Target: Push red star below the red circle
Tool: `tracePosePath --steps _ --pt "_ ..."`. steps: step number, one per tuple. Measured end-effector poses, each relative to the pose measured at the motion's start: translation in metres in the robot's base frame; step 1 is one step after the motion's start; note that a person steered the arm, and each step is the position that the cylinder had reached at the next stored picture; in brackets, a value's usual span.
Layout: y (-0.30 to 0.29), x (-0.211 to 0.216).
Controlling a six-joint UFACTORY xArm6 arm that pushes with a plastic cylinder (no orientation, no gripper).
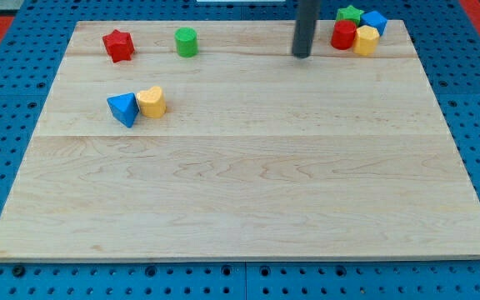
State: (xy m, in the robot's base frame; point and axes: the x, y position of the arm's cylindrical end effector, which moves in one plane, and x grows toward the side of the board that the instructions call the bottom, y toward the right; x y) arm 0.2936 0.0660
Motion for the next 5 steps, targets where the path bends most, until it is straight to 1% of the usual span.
tracePosePath --steps 1,2,3,4,5 --pt "-0.081 0.025" --pt "-0.192 0.026" --pt "-0.269 0.029" --pt "-0.325 0.008" --pt "-0.34 -0.022"
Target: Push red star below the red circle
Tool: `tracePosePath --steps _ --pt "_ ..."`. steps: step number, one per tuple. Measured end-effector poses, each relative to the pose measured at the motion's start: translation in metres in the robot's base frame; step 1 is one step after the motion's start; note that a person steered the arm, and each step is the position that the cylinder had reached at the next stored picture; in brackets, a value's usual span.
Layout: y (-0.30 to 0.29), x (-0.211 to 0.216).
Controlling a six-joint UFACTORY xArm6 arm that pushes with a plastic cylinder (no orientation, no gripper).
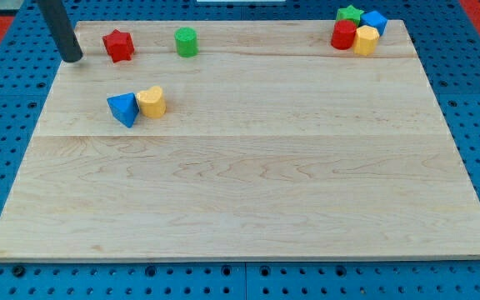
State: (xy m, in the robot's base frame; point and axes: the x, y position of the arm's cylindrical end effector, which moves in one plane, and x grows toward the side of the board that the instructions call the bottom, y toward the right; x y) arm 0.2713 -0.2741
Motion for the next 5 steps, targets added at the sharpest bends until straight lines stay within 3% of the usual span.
tracePosePath --steps 1,2,3,5 --pt "0.01 -0.027" --pt "0.071 -0.029" --pt "0.113 -0.01" --pt "0.132 0.049"
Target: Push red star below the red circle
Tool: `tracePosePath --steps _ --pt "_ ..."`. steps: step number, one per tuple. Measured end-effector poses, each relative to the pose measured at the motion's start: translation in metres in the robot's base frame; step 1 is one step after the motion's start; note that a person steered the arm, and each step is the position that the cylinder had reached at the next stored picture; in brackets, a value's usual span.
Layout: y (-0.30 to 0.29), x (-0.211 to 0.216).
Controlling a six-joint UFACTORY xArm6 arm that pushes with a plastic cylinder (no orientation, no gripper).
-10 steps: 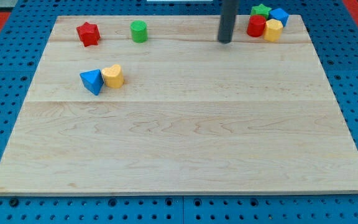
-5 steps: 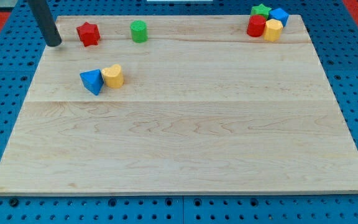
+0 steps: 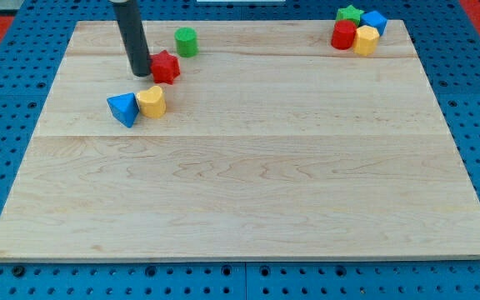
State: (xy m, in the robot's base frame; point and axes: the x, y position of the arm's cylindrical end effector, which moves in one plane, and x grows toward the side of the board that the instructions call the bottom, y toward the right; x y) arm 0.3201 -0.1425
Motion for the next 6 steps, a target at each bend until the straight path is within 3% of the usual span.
tracePosePath --steps 2,4,6 --pt "0.06 -0.007" --pt "0.058 -0.039" --pt "0.112 -0.056"
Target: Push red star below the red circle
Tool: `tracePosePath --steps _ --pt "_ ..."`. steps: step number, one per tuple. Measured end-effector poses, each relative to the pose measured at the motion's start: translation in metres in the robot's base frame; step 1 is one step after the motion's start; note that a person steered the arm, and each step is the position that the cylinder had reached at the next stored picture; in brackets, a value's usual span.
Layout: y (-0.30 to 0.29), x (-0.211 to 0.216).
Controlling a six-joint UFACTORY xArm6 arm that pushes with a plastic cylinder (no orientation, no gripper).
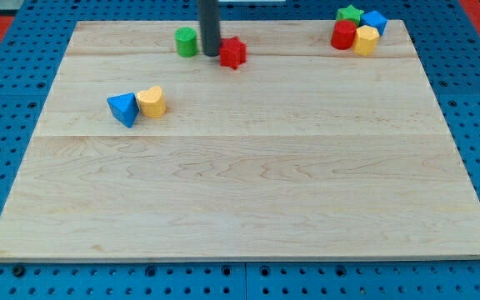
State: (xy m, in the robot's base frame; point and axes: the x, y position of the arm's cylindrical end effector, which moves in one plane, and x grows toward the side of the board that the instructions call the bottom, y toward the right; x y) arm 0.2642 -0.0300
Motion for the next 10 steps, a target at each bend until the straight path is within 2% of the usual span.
tracePosePath --steps 2,4,6,10 --pt "0.06 0.003" --pt "0.059 0.033" --pt "0.029 0.019" --pt "0.084 0.008"
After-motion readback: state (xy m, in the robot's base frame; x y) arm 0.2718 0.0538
